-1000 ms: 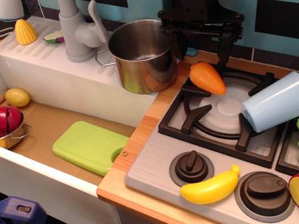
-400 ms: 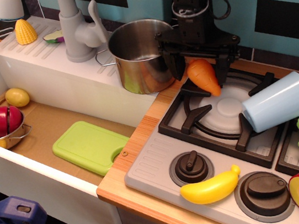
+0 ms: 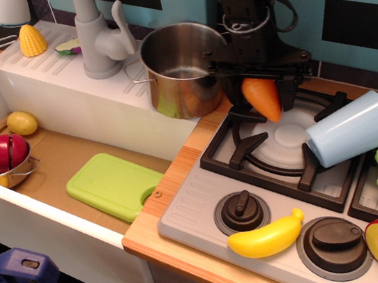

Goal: Put carrot in pot or pan

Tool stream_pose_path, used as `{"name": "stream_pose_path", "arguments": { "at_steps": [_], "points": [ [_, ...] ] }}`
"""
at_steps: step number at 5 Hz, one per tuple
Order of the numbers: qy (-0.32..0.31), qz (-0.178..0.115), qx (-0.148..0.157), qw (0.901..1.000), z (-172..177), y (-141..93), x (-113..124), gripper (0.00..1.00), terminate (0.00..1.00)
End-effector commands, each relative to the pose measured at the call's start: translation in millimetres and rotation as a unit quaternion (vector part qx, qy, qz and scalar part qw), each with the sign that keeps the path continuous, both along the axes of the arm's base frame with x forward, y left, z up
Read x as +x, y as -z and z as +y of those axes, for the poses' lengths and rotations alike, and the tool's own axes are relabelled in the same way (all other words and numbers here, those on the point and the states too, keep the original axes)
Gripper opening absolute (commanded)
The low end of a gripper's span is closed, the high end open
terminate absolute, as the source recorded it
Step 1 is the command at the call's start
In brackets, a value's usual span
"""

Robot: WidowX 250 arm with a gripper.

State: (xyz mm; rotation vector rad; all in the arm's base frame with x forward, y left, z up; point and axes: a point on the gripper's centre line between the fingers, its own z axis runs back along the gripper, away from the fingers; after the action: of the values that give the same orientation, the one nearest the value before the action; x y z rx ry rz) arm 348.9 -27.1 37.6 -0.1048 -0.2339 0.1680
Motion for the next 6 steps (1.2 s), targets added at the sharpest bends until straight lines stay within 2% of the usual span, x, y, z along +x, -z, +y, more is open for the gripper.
{"name": "stream_pose_path", "arguments": {
  "at_steps": [1, 2, 4, 5, 6],
  "points": [
    [-0.005, -0.004, -0.005, 1.0, -4.3, -18.7, 6.1, 0.0, 0.0],
    [-0.01, 0.008, 0.0, 0.9999, -6.6, -34.5, 7.4, 0.0, 0.0],
    [0.002, 0.022, 0.042, 0.9989, 10.0, -68.3, 5.3, 0.0, 0.0],
    [0.017, 0.023, 0.072, 0.997, 31.2, -80.8, 1.8, 0.0, 0.0],
    [0.046, 0.002, 0.123, 0.9914, 57.0, -89.8, 2.9, 0.0, 0.0]
  ]
}}
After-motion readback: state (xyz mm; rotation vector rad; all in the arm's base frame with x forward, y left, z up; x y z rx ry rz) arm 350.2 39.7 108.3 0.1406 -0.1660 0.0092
